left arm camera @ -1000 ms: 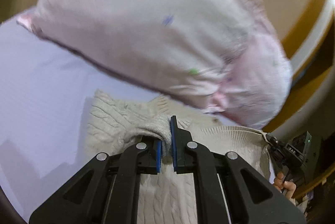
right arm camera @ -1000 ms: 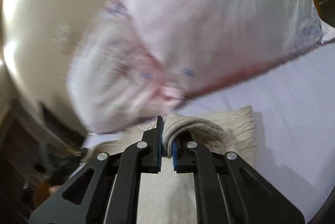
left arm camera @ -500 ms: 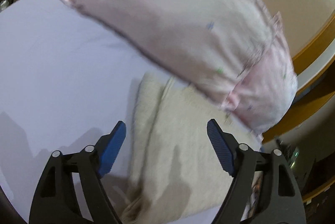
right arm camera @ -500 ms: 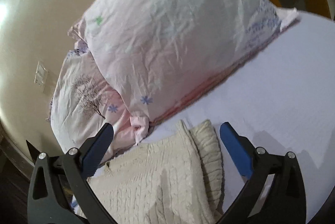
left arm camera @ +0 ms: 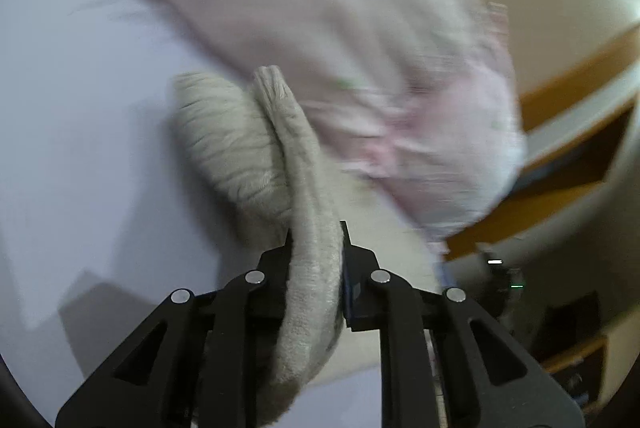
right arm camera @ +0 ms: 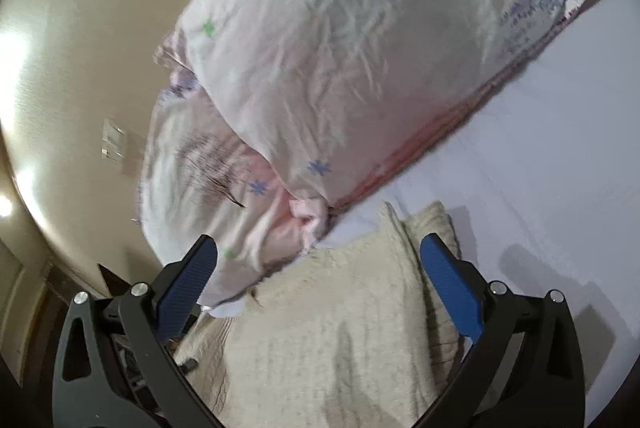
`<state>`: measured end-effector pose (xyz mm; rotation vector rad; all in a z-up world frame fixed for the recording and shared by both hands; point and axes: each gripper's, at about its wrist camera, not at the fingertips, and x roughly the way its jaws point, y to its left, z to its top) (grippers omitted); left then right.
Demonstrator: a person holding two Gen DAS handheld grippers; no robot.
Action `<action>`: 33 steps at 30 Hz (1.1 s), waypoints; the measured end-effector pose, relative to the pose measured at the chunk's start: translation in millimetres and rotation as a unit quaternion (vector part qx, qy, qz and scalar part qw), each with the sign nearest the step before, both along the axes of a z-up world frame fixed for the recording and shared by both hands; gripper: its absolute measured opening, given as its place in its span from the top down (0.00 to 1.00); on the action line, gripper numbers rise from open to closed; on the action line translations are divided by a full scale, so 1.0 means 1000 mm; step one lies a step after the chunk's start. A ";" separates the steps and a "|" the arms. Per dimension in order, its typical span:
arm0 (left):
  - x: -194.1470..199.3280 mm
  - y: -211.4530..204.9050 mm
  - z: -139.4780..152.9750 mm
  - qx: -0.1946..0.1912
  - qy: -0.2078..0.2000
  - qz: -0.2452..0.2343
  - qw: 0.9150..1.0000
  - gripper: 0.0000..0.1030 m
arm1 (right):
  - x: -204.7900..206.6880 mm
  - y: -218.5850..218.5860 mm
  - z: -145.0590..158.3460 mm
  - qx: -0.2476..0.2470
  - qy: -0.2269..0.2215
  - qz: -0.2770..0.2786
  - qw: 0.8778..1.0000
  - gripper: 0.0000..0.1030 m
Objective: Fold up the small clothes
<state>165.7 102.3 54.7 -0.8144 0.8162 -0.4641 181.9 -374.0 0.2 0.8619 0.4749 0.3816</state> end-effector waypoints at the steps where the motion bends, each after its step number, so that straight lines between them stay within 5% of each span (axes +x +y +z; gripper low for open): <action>1: 0.005 -0.020 0.014 -0.021 -0.020 -0.022 0.999 0.84 | -0.003 -0.004 0.004 0.003 -0.011 -0.001 1.000 0.02; 5: 0.034 -0.116 0.036 -0.087 -0.064 -0.121 0.987 0.83 | -0.015 -0.020 0.015 -0.010 -0.037 -0.025 0.999 0.02; 9: 0.070 -0.235 0.006 -0.129 0.010 -0.239 0.962 0.73 | -0.013 -0.044 0.014 -0.025 -0.015 -0.029 0.999 0.02; 11: 0.072 -0.260 -0.003 -0.153 0.023 -0.270 0.950 0.73 | -0.009 -0.055 0.009 -0.021 0.001 -0.021 1.000 0.02; 13: 0.065 -0.259 0.002 -0.156 0.003 -0.278 0.948 0.72 | -0.007 -0.067 0.002 -0.001 0.018 -0.008 1.000 0.02; 14: 0.060 -0.250 0.011 -0.138 -0.021 -0.271 0.952 0.69 | -0.004 -0.070 -0.002 0.018 0.025 0.004 1.000 0.02; 16: 0.052 -0.226 0.025 -0.071 -0.058 -0.234 0.968 0.41 | 0.004 -0.072 -0.010 0.051 0.045 0.042 0.997 0.02; 18: 0.043 -0.202 0.032 0.026 -0.071 -0.183 0.980 0.35 | 0.013 -0.065 -0.017 0.052 0.075 0.072 0.993 0.02; 22: 0.038 -0.173 0.013 0.157 -0.039 -0.123 0.979 0.30 | 0.031 -0.032 -0.028 -0.025 0.154 0.108 0.982 0.02; 26: 0.036 -0.176 -0.015 0.198 0.003 -0.126 0.972 0.23 | 0.033 -0.016 -0.033 -0.044 0.160 0.135 0.977 0.04; 31: 0.030 -0.189 -0.035 0.213 -0.013 -0.132 0.968 0.18 | 0.032 0.003 -0.039 -0.082 0.160 0.138 0.974 0.46; 33: 0.034 -0.199 -0.048 0.187 -0.004 -0.147 0.971 0.24 | 0.033 0.003 -0.045 -0.054 0.162 0.141 0.975 0.55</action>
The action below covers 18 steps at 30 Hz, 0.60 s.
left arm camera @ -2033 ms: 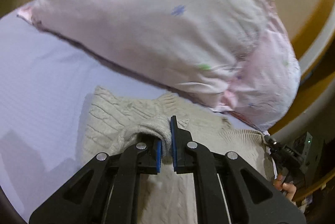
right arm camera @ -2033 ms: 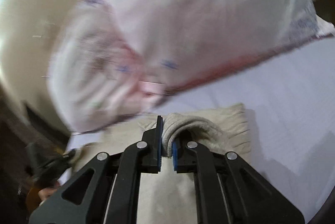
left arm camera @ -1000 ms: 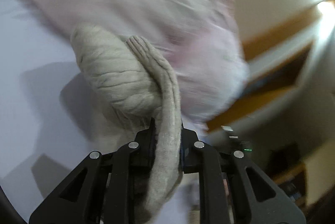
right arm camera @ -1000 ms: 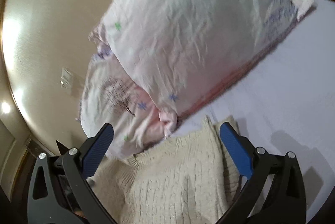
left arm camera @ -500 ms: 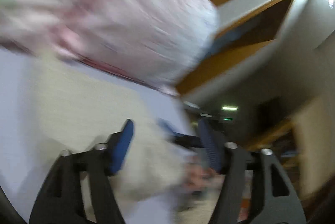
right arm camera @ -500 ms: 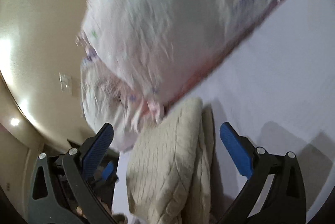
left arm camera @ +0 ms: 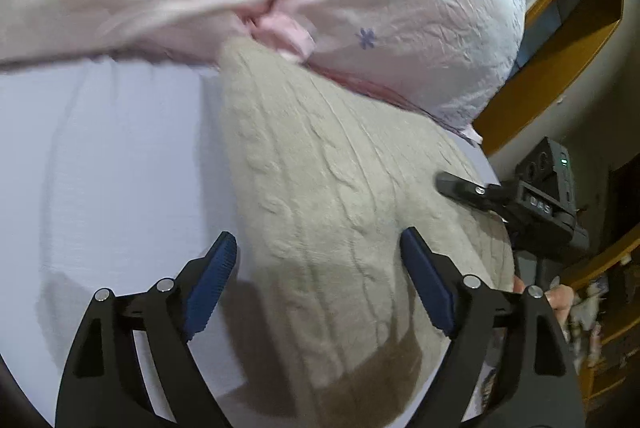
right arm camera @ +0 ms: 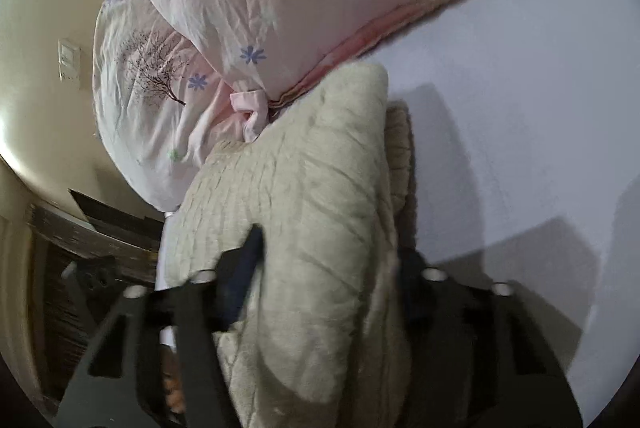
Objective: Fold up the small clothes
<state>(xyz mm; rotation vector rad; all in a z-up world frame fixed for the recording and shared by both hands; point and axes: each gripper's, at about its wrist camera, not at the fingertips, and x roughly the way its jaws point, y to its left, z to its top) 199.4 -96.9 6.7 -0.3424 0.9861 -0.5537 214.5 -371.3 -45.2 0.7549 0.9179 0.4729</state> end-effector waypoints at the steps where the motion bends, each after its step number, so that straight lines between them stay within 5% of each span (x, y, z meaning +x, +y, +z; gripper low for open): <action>1: 0.000 0.000 -0.007 -0.018 0.009 -0.004 1.000 0.37 | 0.000 0.001 -0.002 0.012 0.000 -0.003 1.000 0.60; 4: -0.005 0.018 -0.004 -0.048 0.008 -0.002 0.999 0.56 | -0.009 0.006 0.001 0.044 -0.013 -0.003 0.999 0.63; 7: -0.022 0.050 0.010 -0.041 -0.016 0.008 0.999 0.58 | -0.010 0.037 0.013 0.045 -0.036 0.043 0.997 0.65; 11: -0.025 0.087 0.019 0.013 -0.041 0.051 0.998 0.53 | 0.005 0.092 0.027 -0.032 -0.056 0.070 0.995 0.63; 14: -0.034 0.100 0.017 0.038 -0.049 0.080 0.995 0.45 | -0.007 0.117 0.045 -0.197 -0.099 0.003 0.975 0.47; 15: -0.049 0.101 0.023 0.061 -0.081 0.088 0.991 0.42 | -0.018 0.119 0.053 -0.234 -0.121 -0.022 0.964 0.38; 16: -0.059 0.101 0.027 0.083 -0.099 0.091 0.987 0.35 | -0.042 0.120 0.068 -0.296 -0.157 -0.068 0.940 0.19; 18: -0.085 0.098 0.032 0.129 -0.130 0.095 0.978 0.24 | -0.074 0.116 0.082 -0.336 -0.187 -0.102 0.917 0.02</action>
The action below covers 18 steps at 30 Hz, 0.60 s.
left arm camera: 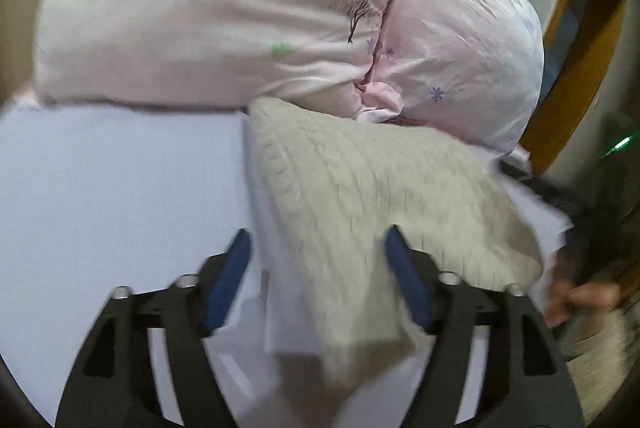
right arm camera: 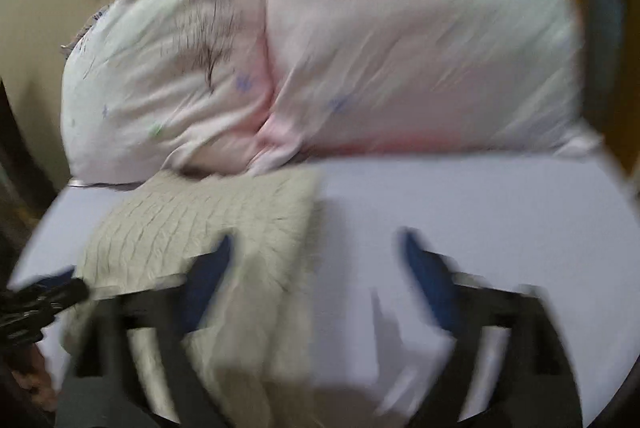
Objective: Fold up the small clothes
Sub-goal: 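Open both grippers and pull them back from the folded sweater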
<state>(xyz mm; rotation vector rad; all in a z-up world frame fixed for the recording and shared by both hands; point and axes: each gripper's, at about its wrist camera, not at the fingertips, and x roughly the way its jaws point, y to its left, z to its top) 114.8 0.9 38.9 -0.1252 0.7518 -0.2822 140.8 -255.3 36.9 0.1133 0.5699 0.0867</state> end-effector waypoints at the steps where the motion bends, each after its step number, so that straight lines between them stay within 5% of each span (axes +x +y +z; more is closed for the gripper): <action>1: -0.014 -0.002 0.000 0.012 -0.004 -0.003 1.000 0.19 | -0.021 -0.005 0.005 -0.007 -0.014 -0.002 1.000 0.02; 5: -0.049 -0.005 -0.007 0.048 0.001 0.000 0.999 0.08 | -0.077 -0.021 -0.012 0.056 0.032 0.068 0.996 0.02; 8: -0.060 -0.015 -0.018 0.096 0.021 0.022 0.995 0.06 | -0.087 -0.007 -0.038 0.099 0.111 0.130 0.980 0.02; 11: -0.060 -0.026 -0.027 0.137 0.024 0.032 0.990 0.05 | -0.087 0.016 -0.056 0.056 0.151 0.115 0.980 0.02; 18: -0.054 -0.027 -0.043 0.145 0.063 0.044 0.986 0.03 | -0.090 0.067 -0.066 -0.096 0.145 0.082 0.981 0.02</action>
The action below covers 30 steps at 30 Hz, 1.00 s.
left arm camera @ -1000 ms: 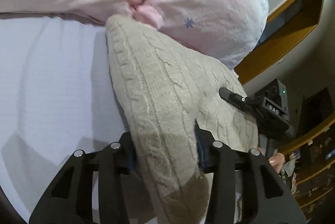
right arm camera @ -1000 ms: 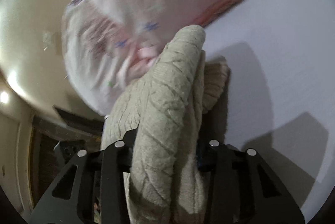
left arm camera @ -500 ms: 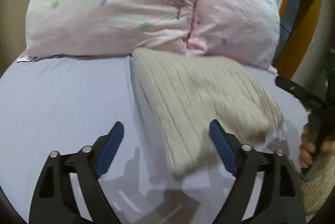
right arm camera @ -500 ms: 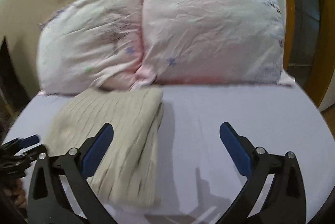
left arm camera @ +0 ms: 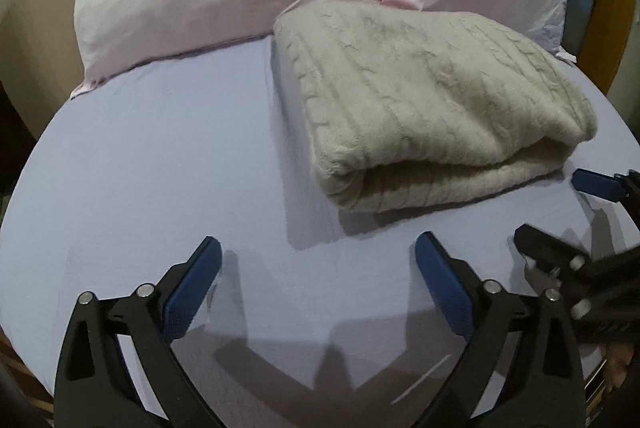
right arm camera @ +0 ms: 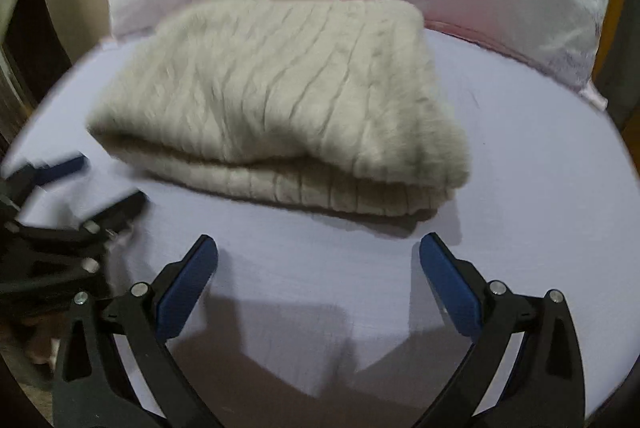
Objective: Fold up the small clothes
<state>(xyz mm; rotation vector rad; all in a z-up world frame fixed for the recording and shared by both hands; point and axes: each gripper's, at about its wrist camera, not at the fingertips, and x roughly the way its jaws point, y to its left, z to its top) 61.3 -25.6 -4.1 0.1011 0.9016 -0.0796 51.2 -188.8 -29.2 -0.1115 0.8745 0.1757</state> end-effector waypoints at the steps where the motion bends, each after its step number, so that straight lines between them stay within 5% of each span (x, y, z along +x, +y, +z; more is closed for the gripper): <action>1: 0.001 0.002 0.000 -0.001 0.001 0.004 1.000 0.03 | -0.003 0.001 0.001 -0.008 -0.009 -0.003 1.000 0.02; 30: 0.004 0.006 -0.002 -0.017 0.016 0.005 1.000 0.01 | 0.000 -0.006 -0.002 0.011 -0.001 -0.018 1.000 0.02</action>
